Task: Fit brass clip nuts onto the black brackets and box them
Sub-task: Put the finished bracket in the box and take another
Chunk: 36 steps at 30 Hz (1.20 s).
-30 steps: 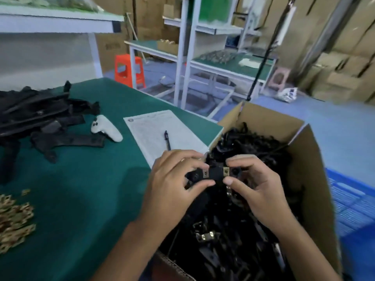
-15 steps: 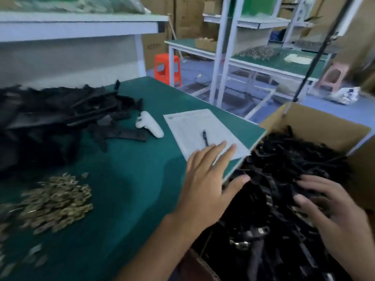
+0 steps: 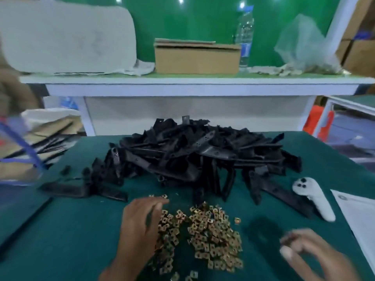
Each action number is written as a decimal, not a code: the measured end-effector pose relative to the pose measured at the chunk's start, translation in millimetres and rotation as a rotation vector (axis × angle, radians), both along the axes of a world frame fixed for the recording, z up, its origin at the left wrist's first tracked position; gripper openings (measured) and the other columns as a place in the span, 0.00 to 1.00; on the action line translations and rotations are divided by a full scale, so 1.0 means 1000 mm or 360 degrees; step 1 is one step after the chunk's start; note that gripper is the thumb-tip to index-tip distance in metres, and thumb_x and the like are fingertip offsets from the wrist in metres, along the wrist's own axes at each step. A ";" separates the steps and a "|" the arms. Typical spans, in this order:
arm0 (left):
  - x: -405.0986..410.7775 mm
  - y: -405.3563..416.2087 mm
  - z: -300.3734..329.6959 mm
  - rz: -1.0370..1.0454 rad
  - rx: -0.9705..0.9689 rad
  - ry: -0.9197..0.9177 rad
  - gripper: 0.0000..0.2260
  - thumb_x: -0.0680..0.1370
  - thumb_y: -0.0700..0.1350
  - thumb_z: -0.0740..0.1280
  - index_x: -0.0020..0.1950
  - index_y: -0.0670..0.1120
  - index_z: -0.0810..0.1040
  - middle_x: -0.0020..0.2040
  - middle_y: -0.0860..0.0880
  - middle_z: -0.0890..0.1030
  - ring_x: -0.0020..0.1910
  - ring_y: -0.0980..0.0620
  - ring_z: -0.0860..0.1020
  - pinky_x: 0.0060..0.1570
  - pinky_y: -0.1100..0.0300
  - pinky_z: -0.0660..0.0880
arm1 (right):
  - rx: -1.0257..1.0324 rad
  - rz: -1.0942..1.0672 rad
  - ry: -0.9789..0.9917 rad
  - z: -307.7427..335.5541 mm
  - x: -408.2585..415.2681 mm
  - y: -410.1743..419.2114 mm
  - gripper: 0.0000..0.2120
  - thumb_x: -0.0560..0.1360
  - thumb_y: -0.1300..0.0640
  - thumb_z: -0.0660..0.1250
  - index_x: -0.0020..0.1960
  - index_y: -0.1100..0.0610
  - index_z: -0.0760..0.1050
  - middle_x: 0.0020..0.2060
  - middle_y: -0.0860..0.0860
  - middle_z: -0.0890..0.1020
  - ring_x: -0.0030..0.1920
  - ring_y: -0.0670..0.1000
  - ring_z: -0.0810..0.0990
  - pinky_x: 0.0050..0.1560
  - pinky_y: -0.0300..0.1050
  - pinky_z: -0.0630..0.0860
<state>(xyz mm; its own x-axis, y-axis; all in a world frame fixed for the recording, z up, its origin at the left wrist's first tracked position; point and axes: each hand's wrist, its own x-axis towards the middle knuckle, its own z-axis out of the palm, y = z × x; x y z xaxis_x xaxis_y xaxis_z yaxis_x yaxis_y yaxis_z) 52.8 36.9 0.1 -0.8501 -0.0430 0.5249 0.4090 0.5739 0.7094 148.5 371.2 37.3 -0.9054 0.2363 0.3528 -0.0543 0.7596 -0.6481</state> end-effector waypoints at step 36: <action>-0.123 0.070 0.020 0.0069 -0.1463 -0.0173 0.25 0.81 0.55 0.64 0.75 0.46 0.64 0.67 0.48 0.75 0.70 0.46 0.68 0.77 0.47 0.46 | 0.0036 0.0406 -0.0095 -0.031 -0.082 -0.091 0.19 0.71 0.61 0.79 0.53 0.40 0.82 0.45 0.28 0.83 0.47 0.32 0.82 0.53 0.25 0.73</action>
<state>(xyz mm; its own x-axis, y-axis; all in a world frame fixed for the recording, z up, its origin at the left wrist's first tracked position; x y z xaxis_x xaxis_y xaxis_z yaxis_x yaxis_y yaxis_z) -70.5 106.7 19.8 -0.9041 0.3175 0.2858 0.3316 0.9434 0.0010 66.6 280.0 6.2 -0.9540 -0.0095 0.2997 -0.2081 0.7406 -0.6389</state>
